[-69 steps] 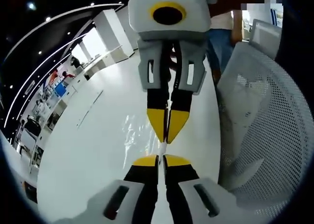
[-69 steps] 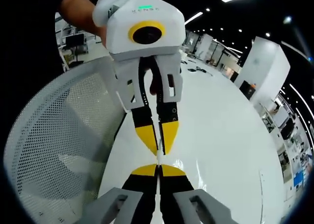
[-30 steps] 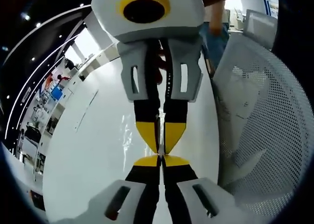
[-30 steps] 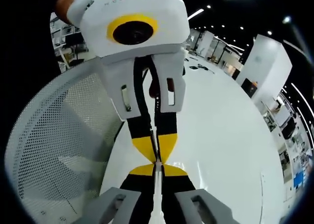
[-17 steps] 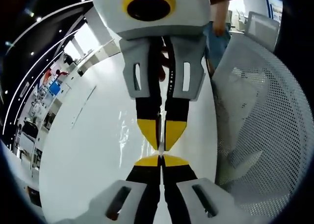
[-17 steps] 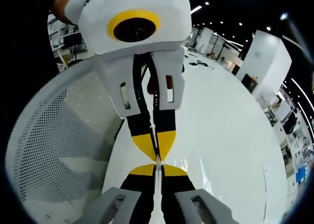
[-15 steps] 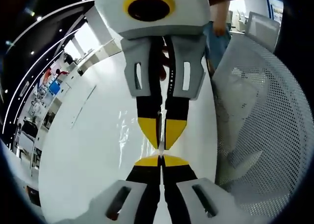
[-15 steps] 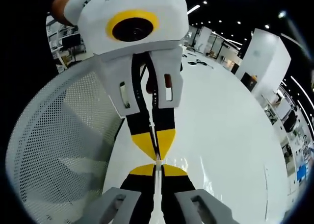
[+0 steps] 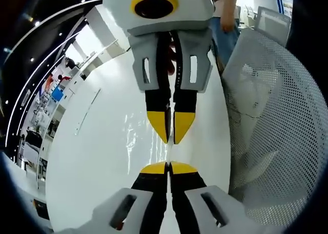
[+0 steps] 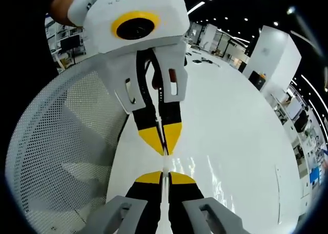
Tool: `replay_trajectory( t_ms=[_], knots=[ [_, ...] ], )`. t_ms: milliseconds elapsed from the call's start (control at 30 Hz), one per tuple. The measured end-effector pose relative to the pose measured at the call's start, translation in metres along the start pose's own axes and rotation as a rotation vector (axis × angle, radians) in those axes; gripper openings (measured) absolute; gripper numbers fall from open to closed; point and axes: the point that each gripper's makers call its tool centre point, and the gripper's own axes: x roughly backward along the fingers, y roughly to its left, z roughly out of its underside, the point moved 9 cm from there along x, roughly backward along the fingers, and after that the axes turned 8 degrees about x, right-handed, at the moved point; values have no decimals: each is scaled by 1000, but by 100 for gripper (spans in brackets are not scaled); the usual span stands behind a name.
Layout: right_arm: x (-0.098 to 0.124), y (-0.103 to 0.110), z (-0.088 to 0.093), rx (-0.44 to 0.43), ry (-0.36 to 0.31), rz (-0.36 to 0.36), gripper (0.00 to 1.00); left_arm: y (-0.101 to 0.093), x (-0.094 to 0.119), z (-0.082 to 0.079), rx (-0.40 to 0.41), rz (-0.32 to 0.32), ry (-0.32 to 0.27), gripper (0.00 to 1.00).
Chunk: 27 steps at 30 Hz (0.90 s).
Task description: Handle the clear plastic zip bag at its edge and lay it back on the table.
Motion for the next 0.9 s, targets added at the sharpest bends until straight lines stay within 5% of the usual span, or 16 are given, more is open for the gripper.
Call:
replay_trajectory(
  t_ms=[900],
  knots=[
    [6,7,2,-43,3,1,0,-6,-1,-2,64,50,-10,0]
  ],
)
